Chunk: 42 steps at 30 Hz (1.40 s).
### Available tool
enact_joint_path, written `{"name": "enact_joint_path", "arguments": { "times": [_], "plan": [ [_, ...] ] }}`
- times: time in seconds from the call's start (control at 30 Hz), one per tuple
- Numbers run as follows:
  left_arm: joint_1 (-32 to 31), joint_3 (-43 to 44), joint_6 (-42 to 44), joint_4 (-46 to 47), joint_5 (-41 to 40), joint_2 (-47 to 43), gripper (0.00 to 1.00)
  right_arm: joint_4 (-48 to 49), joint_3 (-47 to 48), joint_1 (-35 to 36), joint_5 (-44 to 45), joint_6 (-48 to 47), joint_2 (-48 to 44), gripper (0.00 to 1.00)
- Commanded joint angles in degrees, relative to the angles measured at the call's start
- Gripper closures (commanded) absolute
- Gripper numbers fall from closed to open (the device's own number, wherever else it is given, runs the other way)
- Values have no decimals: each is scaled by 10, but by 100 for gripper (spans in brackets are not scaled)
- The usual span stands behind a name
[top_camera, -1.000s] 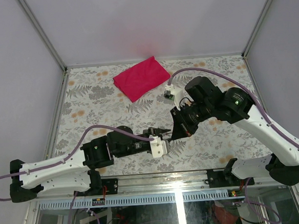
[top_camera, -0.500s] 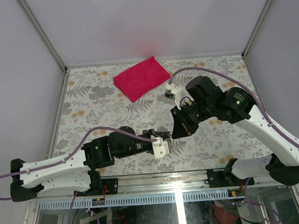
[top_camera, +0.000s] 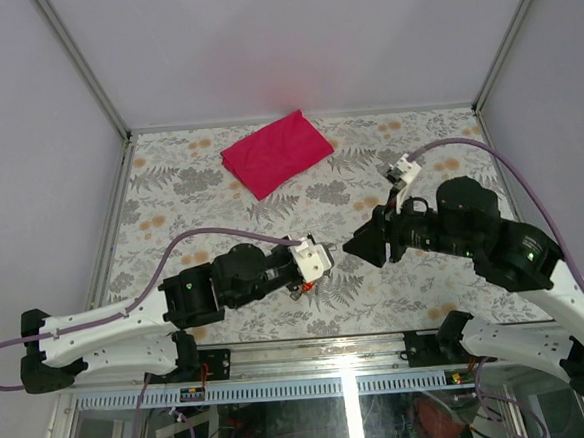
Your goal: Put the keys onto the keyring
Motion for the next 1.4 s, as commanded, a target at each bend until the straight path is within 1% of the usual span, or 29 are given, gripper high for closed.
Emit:
{"name": "enact_joint_path", "arguments": {
  "times": [0.0, 0.07, 0.23, 0.43, 0.63, 0.8, 0.93, 1.07, 1.13, 1.23, 1.37],
  "plan": [
    [-4, 38, -62, 36, -61, 14, 100, 182, -72, 2, 78, 23, -51, 48],
    [-4, 43, -76, 30, -68, 17, 100, 201, -82, 2, 71, 22, -56, 48],
    [-4, 41, -99, 36, -81, 9, 100, 179, -75, 2, 40, 6, -28, 49],
    [-4, 46, -101, 32, -84, 7, 100, 175, -74, 2, 31, -1, -7, 54],
    [-4, 48, -97, 30, -85, 8, 100, 168, -68, 2, 15, -4, 10, 62],
    [-4, 51, -95, 30, -85, 8, 100, 164, -70, 2, 13, -4, 12, 67],
    [-3, 52, -93, 29, -84, 7, 100, 165, -69, 1, 13, -4, 15, 75],
    [-4, 50, -91, 30, -85, 4, 100, 170, -70, 2, 4, -1, 21, 88],
    [-4, 49, -91, 30, -85, 2, 100, 172, -71, 2, -1, 2, 24, 91],
    [-4, 49, -91, 31, -87, -2, 100, 178, -75, 2, -6, 6, 24, 99],
    [-4, 45, -90, 33, -91, -8, 100, 183, -75, 2, -6, 11, 21, 100]
  ]
}}
